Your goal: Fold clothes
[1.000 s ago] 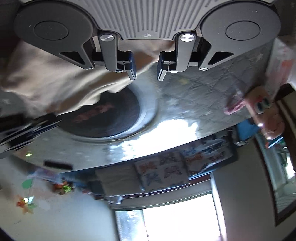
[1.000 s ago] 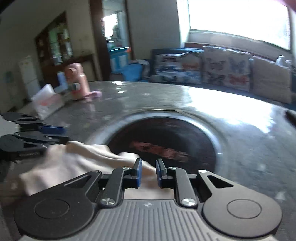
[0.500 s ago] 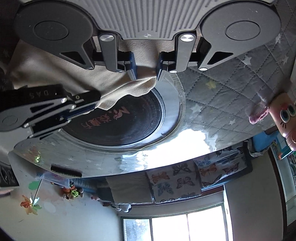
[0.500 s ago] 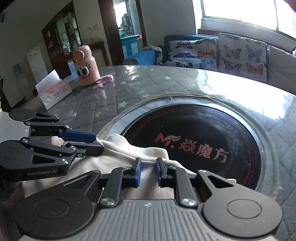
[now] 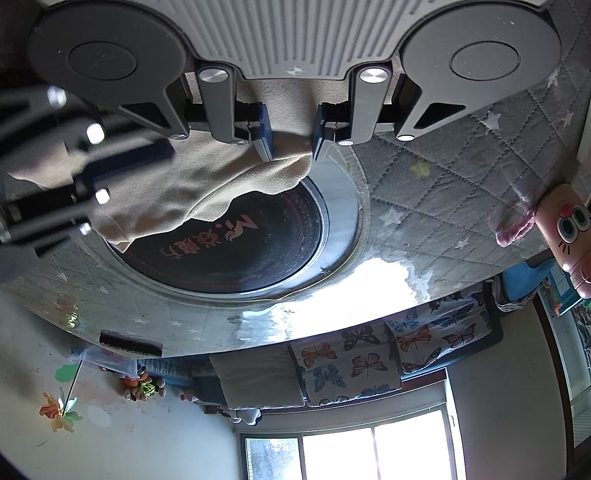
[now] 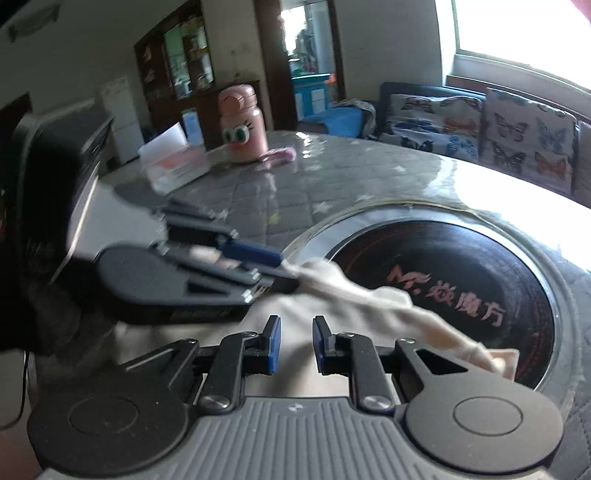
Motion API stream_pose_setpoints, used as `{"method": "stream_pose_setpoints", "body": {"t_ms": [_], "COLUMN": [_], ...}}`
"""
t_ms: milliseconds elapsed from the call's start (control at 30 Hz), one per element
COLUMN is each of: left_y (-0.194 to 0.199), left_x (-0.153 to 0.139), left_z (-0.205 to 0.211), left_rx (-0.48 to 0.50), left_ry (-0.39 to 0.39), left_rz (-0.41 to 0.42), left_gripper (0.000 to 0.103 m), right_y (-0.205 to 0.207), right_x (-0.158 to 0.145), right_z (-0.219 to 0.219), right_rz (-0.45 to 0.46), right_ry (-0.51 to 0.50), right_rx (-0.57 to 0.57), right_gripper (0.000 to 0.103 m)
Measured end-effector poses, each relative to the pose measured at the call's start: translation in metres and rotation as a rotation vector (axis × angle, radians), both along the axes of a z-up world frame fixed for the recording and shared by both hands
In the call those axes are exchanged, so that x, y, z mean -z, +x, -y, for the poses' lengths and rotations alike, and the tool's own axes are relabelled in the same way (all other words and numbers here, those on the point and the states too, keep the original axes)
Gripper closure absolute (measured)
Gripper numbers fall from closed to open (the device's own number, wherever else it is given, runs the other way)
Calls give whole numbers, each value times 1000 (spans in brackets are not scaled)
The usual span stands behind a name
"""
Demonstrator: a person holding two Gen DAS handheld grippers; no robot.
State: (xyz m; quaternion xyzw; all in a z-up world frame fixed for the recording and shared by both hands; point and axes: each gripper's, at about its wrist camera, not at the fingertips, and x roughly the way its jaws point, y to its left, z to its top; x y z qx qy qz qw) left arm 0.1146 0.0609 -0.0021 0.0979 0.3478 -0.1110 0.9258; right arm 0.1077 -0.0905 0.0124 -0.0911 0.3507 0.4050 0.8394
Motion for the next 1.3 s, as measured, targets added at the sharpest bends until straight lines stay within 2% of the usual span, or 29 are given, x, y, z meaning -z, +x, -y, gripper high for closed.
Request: {"method": "stream_pose_setpoints", "body": {"t_ms": [333,633,800,933,1033,1167,1300], "left_y": [0,-7,-35,-66,-87,-109,-120], "left_x": [2,-2,-16,-22,-22,-21,-16], "left_z": [4,5,10,15,18,23,19], "left_rx": [-13,-30,-10,17,26,30,4], "left_ry": [18,13,0,-4,-11,-37,-62], "left_rz": [8,24,63,84,83,81,65], "left_gripper": [76,77,76,76,76,76,76], "right_y": [-45,-68,-60,-54,-52,-51,-39], "right_x": [-3,-10,-10,0,-1,-11,-7], "right_z": [20,59,78,90,99,96,88], "right_rz": [10,0,-4,-43,-64,-13,-10], "right_ry": [-48,-16,30,-1,13,52,75], "right_rx": [-61,5,108,167,180,172,181], "right_gripper": [86,85,85,85,85,84,78]}}
